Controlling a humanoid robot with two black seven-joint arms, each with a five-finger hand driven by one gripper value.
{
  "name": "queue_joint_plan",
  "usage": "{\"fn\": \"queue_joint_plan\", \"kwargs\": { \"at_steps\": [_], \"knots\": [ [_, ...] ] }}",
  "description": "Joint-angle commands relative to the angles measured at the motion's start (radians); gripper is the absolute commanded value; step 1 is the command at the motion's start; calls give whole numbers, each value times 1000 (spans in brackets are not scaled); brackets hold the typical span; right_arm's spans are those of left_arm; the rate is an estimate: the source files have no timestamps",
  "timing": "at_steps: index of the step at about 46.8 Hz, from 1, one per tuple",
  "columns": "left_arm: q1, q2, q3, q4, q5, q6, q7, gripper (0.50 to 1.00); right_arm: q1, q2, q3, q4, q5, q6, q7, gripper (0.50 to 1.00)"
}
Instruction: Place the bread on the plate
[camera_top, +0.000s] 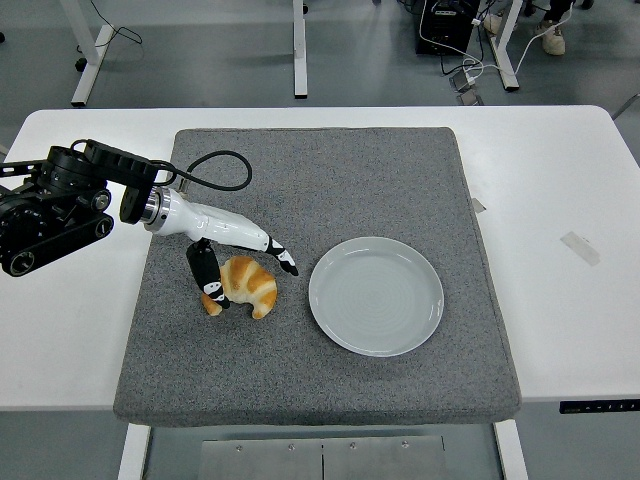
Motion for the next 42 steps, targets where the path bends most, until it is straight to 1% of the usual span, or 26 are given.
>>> {"fn": "queue_joint_plan", "kwargs": {
  "at_steps": [1, 3, 6, 9, 11, 13, 14, 29, 42],
  "knots": [
    [5, 0, 14, 0, 15, 20, 0, 783, 0, 0, 0, 0, 0, 0, 0, 1000],
    [4, 0, 31, 0, 17, 37, 0, 757, 0, 0, 2, 0, 0, 0, 0, 1000],
    [2, -6, 58, 0, 17, 74, 0, 698, 0, 0, 2, 0, 0, 0, 0, 1000],
    [1, -11, 83, 3, 17, 111, 0, 621, 0, 0, 2, 0, 0, 0, 0, 1000],
    [-1, -11, 97, 5, 17, 129, 0, 551, 0, 0, 2, 0, 0, 0, 0, 1000],
    [-2, -11, 101, 5, 17, 134, 0, 507, 0, 0, 2, 0, 0, 0, 0, 1000],
    [-4, -11, 101, 5, 15, 134, 0, 500, 0, 0, 3, 0, 0, 0, 0, 1000],
    [-21, -11, 94, 12, 2, 138, 0, 500, 0, 0, 3, 0, 0, 0, 0, 1000],
    [-58, -9, 86, 12, -26, 138, 0, 500, 0, 0, 3, 0, 0, 0, 0, 1000]
  ]
}}
